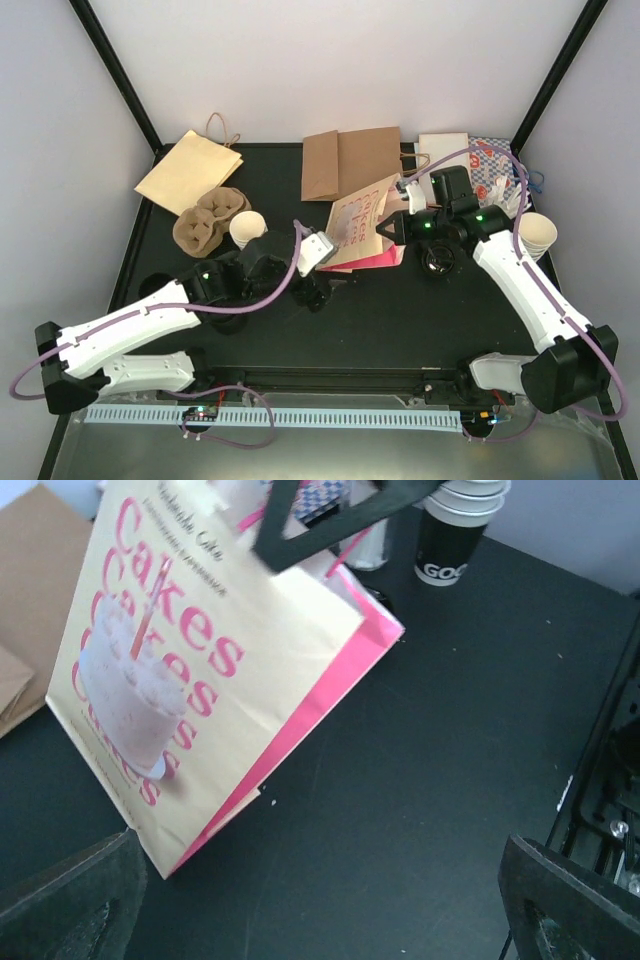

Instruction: Pack the takeout coffee

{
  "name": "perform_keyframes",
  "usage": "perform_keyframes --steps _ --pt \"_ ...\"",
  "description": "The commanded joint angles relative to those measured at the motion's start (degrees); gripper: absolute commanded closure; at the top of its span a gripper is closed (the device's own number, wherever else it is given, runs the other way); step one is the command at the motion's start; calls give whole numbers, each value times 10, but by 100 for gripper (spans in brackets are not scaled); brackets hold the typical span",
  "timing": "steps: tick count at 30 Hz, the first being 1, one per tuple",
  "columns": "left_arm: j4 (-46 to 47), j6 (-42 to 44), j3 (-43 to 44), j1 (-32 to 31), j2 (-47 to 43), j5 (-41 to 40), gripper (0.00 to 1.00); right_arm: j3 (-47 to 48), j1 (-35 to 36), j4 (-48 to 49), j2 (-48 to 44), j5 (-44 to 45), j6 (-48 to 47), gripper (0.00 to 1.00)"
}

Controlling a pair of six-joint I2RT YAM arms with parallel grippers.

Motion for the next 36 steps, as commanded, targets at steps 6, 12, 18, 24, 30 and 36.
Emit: perform_keyframes --steps 6,12,18,24,30,36 --pt "82 107 -42 -36 -21 -39 1 -2 6 -13 -28 8 -12 99" --pt "156 161 -94 -52 -32 -40 1 2 6 -15 -28 4 -9 99" --pt "200 231 -118 -67 -21 -32 1 8 6 -20 -24 2 -8 99" --pt "208 274 -118 -73 0 -39 13 8 7 -22 -24 1 -7 99" --pt "211 297 -104 -73 31 -63 22 10 7 -25 -22 -6 -4 99" --pt "227 305 -86 -77 70 -100 23 12 10 -24 -23 -10 5 99"
